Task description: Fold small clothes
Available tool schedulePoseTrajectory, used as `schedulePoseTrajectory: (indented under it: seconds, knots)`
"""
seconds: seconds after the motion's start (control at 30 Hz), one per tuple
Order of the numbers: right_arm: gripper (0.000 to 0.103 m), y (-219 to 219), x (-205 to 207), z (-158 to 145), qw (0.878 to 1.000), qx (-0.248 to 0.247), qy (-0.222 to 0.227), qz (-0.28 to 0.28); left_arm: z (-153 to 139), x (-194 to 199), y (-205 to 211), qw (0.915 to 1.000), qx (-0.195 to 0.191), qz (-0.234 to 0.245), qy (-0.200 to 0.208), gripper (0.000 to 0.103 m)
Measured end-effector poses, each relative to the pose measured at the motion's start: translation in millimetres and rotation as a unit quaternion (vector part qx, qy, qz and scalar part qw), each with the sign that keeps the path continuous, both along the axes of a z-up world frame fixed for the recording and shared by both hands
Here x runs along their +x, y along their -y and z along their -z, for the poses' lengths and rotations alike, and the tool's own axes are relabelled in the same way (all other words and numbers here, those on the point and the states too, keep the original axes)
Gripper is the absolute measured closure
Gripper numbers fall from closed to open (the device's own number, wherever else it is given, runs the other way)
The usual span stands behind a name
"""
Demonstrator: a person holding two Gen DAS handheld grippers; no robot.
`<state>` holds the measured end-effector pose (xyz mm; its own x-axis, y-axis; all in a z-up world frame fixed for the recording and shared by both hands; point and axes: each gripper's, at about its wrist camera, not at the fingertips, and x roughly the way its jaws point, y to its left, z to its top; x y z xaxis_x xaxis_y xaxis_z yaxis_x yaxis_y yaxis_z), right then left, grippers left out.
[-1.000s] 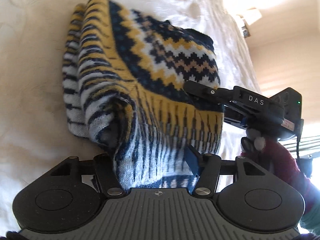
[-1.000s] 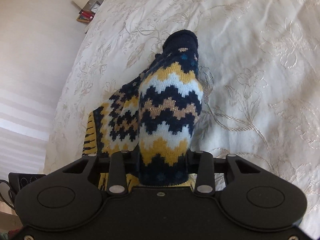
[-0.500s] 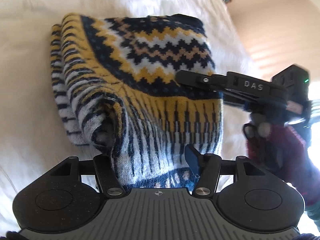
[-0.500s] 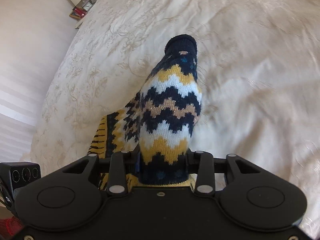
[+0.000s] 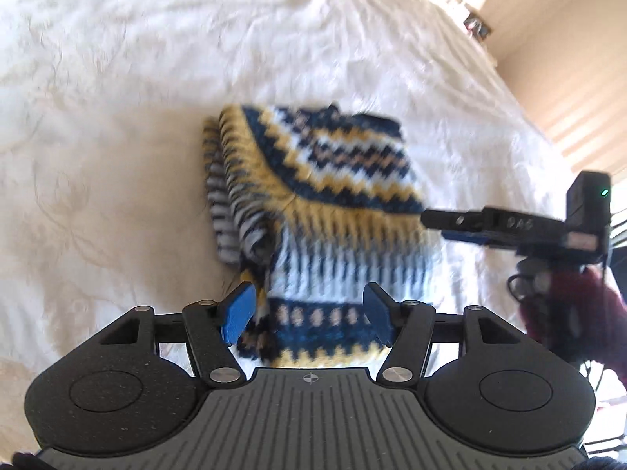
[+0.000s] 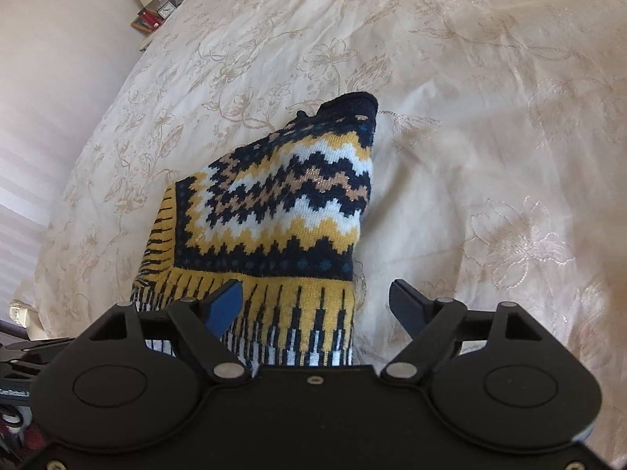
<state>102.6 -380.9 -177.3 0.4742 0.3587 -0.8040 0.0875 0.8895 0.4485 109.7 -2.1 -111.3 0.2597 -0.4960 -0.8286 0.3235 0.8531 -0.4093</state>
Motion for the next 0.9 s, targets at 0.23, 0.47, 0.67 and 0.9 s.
schedulePoseTrajectory:
  seconds: [0.23, 0.47, 0.67, 0.9]
  knots:
    - [0.004, 5.7, 0.9, -8.3, 0.999, -0.033, 0.022, 0.004, -9.2, 22.0, 47.4, 0.9983, -0.008, -0.008, 0.057, 0.04]
    - [0.001, 7.8, 19.2, -15.2, 0.998, -0.055, 0.032, 0.017, 17.6, 49.0, 65.1, 0.996, 0.043, -0.016, 0.076, 0.04]
    - [0.001, 6.3, 49.0, -13.9, 0.997, -0.075, 0.03, 0.02, 58.5, 54.5, 50.0, 0.9921, 0.119, -0.016, 0.038, 0.04]
    - [0.001, -5.7, 98.0, 20.4, 0.99, -0.137, -0.011, 0.005, 58.8, 53.2, 41.0, 0.994, 0.102, -0.03, 0.028, 0.039]
